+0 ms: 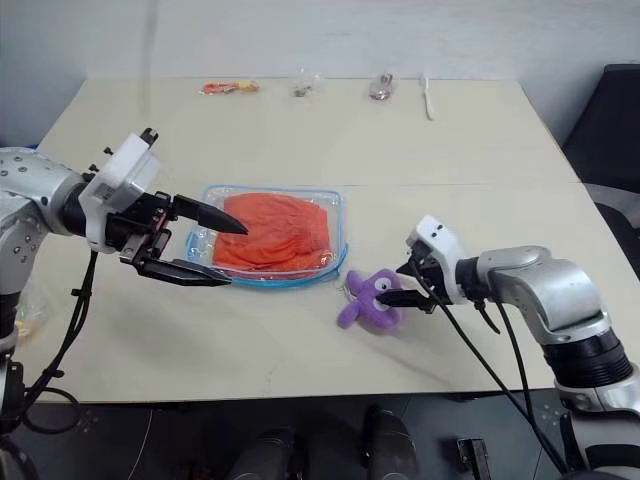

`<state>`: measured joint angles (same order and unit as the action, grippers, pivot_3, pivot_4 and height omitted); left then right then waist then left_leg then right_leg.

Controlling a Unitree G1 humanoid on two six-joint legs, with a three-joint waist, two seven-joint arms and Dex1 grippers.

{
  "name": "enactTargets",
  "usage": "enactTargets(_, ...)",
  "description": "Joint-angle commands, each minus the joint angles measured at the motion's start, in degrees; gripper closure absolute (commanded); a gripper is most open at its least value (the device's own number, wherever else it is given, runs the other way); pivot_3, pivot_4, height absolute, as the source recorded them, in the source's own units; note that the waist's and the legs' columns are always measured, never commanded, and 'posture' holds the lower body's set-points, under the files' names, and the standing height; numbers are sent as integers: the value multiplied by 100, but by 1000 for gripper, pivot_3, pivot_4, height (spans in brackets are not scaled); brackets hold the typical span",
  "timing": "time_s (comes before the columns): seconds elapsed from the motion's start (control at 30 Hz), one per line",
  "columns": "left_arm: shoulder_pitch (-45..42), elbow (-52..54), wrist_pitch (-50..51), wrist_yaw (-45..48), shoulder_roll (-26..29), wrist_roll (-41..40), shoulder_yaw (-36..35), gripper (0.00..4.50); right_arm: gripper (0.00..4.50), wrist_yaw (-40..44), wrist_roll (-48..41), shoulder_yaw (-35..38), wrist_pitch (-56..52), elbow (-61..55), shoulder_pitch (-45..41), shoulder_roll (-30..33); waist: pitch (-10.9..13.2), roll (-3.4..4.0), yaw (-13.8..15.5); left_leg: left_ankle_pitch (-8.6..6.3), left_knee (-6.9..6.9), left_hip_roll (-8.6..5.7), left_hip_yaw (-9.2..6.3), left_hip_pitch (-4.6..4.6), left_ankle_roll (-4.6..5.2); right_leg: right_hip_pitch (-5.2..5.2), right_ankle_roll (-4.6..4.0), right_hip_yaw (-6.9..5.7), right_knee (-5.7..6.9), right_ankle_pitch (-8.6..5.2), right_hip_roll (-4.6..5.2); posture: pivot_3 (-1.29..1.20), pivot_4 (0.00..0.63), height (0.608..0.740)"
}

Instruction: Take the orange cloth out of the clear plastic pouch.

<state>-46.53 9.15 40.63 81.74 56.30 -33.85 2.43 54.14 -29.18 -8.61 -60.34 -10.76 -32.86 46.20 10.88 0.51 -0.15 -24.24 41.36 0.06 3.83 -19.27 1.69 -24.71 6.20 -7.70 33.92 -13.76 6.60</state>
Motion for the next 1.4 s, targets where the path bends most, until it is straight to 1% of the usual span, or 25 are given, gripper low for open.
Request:
enactTargets(0.03,-1,202,12,-45,114,-66,-185,743,1644,37,-126,95,-14,-117,29,-45,0,0,10,0,0,-1,0,0,0,0,0,0,0,0,1,0,150,740)
enactTargets(0.1,0,204,12,-55,120,-66,-184,743,2395,-31,-202,180,-125,-147,12,-92,0,0,9,0,2,-1,-2,0,0,1,0,-1,0,0,2,0,150,740)
enactTargets(0.3,-5,183,1,-81,107,-53,-167,743,4392,-171,-605,471,-662,-608,213,-25,0,1,10,0,2,0,-5,0,0,1,0,-1,1,0,0,0,150,740)
enactTargets(0.33,-19,171,-1,-84,97,-51,-154,743,4468,-281,-673,552,-855,-732,275,-24,0,1,12,0,2,0,-5,0,0,2,0,-2,0,0,1,0,150,740)
enactTargets(0.4,-37,166,6,-93,78,-57,-134,743,4468,-582,-966,909,-1513,-1013,416,-159,0,1,22,0,2,0,-5,-1,0,1,0,-2,1,0,1,0,150,740)
enactTargets(0.47,-41,171,21,-93,69,-73,-130,743,4468,-888,-1299,1371,-2182,-1398,555,-424,0,1,26,0,2,0,-7,-1,0,1,0,-2,1,0,1,0,150,740)
enactTargets(0.5,-40,170,26,-91,65,-77,-127,743,4468,-1079,-1391,1688,-2653,-1534,543,-732,0,1,21,0,2,1,-9,-1,0,0,0,0,2,0,1,0,150,740)
enactTargets(0.57,-34,167,29,-78,53,-77,-103,743,4468,-1711,-1749,2196,-3142,-1757,648,-1386,0,1,18,0,4,3,-11,0,0,1,0,1,5,0,0,0,150,740)
enactTargets(0.6,-34,164,27,-69,47,-75,-90,743,4468,-2067,-1965,2375,-3215,-1805,722,-1667,0,1,14,0,3,4,-13,2,0,0,0,3,8,0,-1,0,150,740)
enactTargets(0.67,-58,140,22,-52,19,-65,-51,743,4468,-3002,-2554,2684,-3216,-1848,877,-2423,0,2,2,1,0,6,-15,4,-2,-2,0,5,9,0,-4,0,150,740)
enactTargets(0.77,-146,88,16,-41,-47,-39,15,743,4468,-4389,-3092,2893,-3216,-1924,1026,-3509,0,4,-12,1,-2,2,-13,4,-3,-8,0,8,12,0,-3,0,150,740)
enactTargets(0.83,-228,49,16,-31,-90,-25,65,743,4468,-5034,-3339,2821,-3216,-1984,1170,-3877,0,7,-3,1,-2,0,-13,4,-4,-9,-1,8,14,0,-3,0,150,740)
enactTargets(0.9,-323,-19,1,11,-126,5,115,743,4468,-5546,-3402,2728,-3216,-1953,1260,-4182,0,7,-12,2,-1,-5,-10,4,-4,-7,-2,6,12,-1,-3,0,150,740)
enactTargets(1.03,-474,-152,-48,68,-176,76,207,743,4468,-6212,-3395,2669,-3216,-1820,1231,-4472,-2,11,-49,2,-9,-7,-4,6,-5,-8,-3,7,11,-2,-6,0,150,740)
enactTargets(1.13,-529,-193,-69,80,-202,106,238,743,3692,-6433,-3478,2617,-3216,-1796,1235,-4402,-2,12,-102,4,-13,-7,-3,8,-8,-8,-5,6,11,-3,-7,0,150,740)
enactTargets(1.27,-480,-161,-119,57,-220,138,248,743,2230,-6521,-3825,2538,-3216,-1896,1169,-4161,-1,13,-170,6,-22,-7,-3,9,-12,-12,-8,6,10,-5,-8,0,150,740)
enactTargets(1.4,-336,-85,-181,47,-233,165,254,743,2230,-6621,-4605,2719,-3216,-1901,999,-3784,-1,14,-171,7,-25,-6,-2,8,-14,-19,-10,8,11,-6,-8,0,150,740)
